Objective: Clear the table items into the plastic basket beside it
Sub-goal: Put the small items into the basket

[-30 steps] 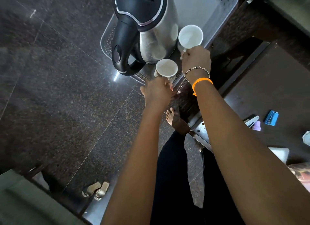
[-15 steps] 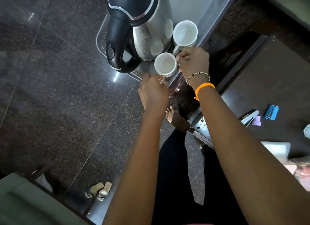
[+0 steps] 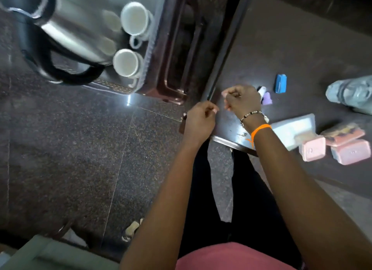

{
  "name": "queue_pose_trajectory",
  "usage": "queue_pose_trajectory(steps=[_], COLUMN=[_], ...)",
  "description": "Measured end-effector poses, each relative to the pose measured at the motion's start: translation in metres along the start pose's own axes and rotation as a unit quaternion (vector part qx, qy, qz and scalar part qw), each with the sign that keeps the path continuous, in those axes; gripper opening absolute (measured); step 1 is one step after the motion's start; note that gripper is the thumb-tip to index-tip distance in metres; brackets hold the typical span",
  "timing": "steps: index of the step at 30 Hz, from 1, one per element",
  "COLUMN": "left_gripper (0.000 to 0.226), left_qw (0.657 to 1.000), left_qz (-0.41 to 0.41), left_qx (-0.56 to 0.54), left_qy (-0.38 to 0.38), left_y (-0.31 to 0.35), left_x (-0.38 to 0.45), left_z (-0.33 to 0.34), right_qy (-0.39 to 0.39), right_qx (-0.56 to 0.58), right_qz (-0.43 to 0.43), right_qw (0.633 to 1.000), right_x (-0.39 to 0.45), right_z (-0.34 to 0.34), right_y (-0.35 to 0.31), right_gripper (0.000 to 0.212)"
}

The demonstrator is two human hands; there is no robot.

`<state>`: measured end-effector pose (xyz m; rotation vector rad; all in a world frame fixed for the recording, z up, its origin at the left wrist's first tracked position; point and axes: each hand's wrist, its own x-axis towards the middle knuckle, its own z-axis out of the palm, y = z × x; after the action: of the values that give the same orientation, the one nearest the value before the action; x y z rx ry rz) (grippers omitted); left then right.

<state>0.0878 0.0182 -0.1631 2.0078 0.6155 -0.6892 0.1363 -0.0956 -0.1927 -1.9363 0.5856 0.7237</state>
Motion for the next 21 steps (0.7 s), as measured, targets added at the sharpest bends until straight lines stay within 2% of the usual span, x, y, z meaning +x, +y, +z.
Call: queue_pose_trajectory(steps=[3, 7, 10, 12, 15, 21], left_gripper=[0.020, 0.031, 0.040, 0.040, 0.043, 0.043], left_qw=[0.997, 0.977, 0.936, 0.936, 0.937, 0.938], left_qz=[-0.002, 0.045, 0.108, 0.093, 0.062, 0.052], left_qx=[0.046, 0.175, 0.299, 0.307, 0.311, 0.319], left_qy=[-0.062, -0.109, -0.150, -0.148, -0.146, -0.122], left_y=[0.005, 0.011, 0.014, 0.017, 0.022, 0.025], left_x=[0.001, 0.013, 0.023, 0.030, 0.037, 0.047], left_z=[0.045, 0.103, 0.132, 0.146, 0.162, 0.175], right_qy=[0.043, 0.124, 0.087, 0.053, 0.028, 0.040], right_qx=[-0.007, -0.137, -0.211, -0.236, -0.261, -0.311], right_qz=[0.044, 0.041, -0.014, -0.046, -0.044, -0.052], right_qw=[0.998, 0.982, 0.974, 0.969, 0.964, 0.948], right_x=[-0.003, 0.008, 0.028, 0.041, 0.053, 0.063], right_z=[-0.043, -0.084, -0.099, -0.103, -0.104, -0.092], right_y=[0.049, 0.099, 0.112, 0.115, 0.119, 0.123], right_gripper=[0.014, 0.021, 0.035, 0.036, 0.034, 0.041])
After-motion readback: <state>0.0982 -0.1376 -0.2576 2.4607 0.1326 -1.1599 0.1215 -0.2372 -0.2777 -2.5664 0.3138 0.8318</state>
